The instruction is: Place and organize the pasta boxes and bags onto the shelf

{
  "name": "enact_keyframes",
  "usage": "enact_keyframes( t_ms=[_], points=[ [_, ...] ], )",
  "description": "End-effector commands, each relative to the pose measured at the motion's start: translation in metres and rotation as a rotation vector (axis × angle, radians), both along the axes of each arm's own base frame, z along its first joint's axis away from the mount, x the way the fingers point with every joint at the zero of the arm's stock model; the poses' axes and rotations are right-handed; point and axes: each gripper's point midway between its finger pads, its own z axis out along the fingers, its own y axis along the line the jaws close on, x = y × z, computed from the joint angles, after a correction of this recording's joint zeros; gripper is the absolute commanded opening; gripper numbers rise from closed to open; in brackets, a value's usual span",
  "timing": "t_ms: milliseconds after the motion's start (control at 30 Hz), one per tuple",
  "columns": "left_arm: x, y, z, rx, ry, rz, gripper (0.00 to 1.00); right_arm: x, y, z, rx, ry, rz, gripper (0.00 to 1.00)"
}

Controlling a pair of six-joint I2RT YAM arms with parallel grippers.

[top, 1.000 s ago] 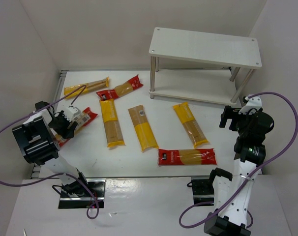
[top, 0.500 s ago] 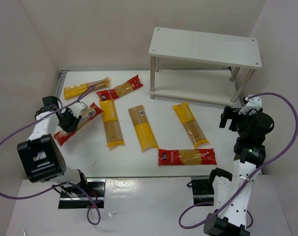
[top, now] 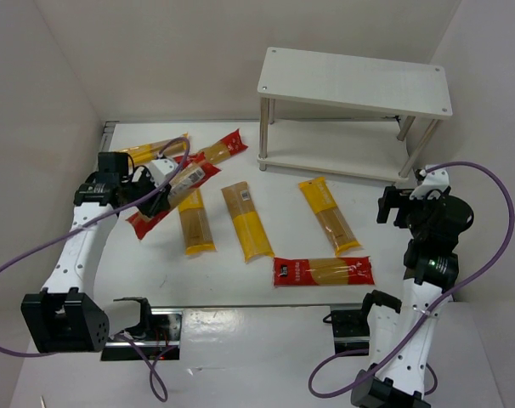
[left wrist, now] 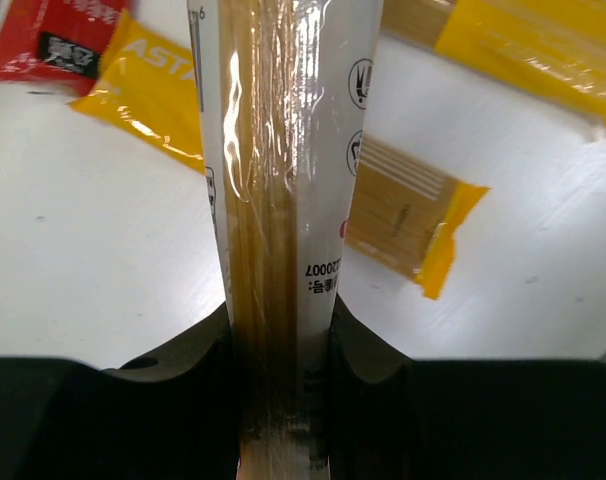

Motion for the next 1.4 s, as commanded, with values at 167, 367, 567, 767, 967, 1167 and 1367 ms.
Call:
enact_keyframes(
  t_ms=[167,367,567,767,967,1167,1367],
  points=[
    [0.018,-0.056,0.093,-0.159,-0.152,-0.033,0.00,-0.004,0.017,0.018,-0.039,-0.054,0.100,0.99],
    [0.008,-0.095,0.104,-0.174,-0.135,-0.139,0.00,-0.010,0.061,0.014,-0.068,-0.033,0.370,0.99],
    [-0.018,-0.124,0.073,-0.121,-0.075,-0.314,0.00,-0.017,0.133,0.006,-0.055,0.026,0.730,0.99],
    [-0.055,-0.141,0.040,-0.063,-0.036,-0.492,0.00,-0.039,0.194,0.002,-0.102,0.109,1.096,0.99],
    [-0.075,-0.148,0.020,-0.022,-0.013,-0.594,0.00,-0.049,0.236,0.003,-0.162,0.158,1.362,0.99],
    [-0.078,-0.150,0.016,0.003,-0.027,-0.632,0.00,-0.055,0.278,-0.028,-0.199,0.271,1.572,0.99],
    [-0.078,-0.154,0.018,-0.012,-0.031,-0.652,0.00,-0.046,0.307,-0.032,-0.212,0.260,1.684,0.99]
  ],
)
